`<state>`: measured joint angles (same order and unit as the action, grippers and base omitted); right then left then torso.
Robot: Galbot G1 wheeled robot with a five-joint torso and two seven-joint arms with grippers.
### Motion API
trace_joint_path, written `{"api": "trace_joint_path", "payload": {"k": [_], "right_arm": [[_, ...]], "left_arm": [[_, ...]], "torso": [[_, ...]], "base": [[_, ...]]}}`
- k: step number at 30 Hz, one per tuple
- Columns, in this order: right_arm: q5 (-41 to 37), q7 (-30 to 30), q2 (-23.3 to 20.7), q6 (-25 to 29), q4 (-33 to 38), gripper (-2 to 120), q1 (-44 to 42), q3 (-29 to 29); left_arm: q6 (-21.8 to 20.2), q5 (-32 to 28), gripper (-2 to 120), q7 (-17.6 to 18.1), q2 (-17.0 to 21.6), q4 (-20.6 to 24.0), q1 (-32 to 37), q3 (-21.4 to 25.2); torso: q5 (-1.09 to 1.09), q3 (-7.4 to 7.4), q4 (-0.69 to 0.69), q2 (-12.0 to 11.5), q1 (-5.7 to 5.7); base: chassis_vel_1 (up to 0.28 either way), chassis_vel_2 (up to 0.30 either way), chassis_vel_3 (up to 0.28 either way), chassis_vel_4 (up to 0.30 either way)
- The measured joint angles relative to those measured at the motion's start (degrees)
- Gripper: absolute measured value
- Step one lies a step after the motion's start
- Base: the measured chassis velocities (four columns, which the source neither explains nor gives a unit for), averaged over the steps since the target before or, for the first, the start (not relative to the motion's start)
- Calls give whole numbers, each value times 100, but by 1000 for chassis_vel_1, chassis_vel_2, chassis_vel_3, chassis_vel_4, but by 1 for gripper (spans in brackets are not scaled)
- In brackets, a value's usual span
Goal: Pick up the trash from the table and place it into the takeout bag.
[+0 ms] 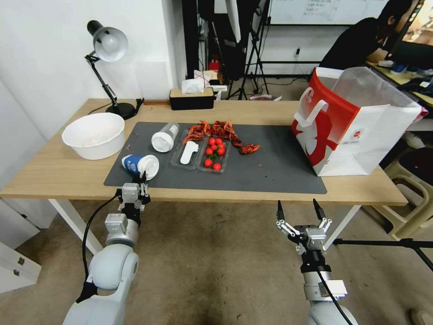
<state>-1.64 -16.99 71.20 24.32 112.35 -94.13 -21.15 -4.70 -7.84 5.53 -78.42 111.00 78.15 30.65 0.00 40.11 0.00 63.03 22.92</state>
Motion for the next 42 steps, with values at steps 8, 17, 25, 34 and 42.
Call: {"api": "trace_joint_path", "payload": {"k": [8, 17, 25, 34, 42], "right_arm": [[25, -11, 19, 6, -2, 96, -6, 11], [28, -33, 17, 10, -13, 96, 3, 12], [20, -52, 22, 18, -18, 96, 2, 0], [5, -56, 69, 57, -10, 96, -53, -40], [7, -56, 117, 60, -9, 99, -69, -81]], "left_arm": [[147, -1, 10, -120, 10, -35, 9, 20], [457, -127, 10, -374, 50, -57, -76, 7], [633, -563, 10, -629, 440, 17, -418, -255], [669, -1678, 10, -948, 1432, 16, -1429, -1189], [643, -2553, 10, -998, 1778, -200, -2737, -2283]], "torso": [[0, 0, 0, 0, 0], [0, 0, 0, -1, 0], [0, 0, 0, -2, 0], [0, 0, 0, -1, 0], [1, 0, -1, -2, 0]], "base": [[0, 0, 0, 0], [0, 0, 0, 0], [0, 0, 0, 0], [0, 0, 0, 0], [0, 0, 0, 0]]}}
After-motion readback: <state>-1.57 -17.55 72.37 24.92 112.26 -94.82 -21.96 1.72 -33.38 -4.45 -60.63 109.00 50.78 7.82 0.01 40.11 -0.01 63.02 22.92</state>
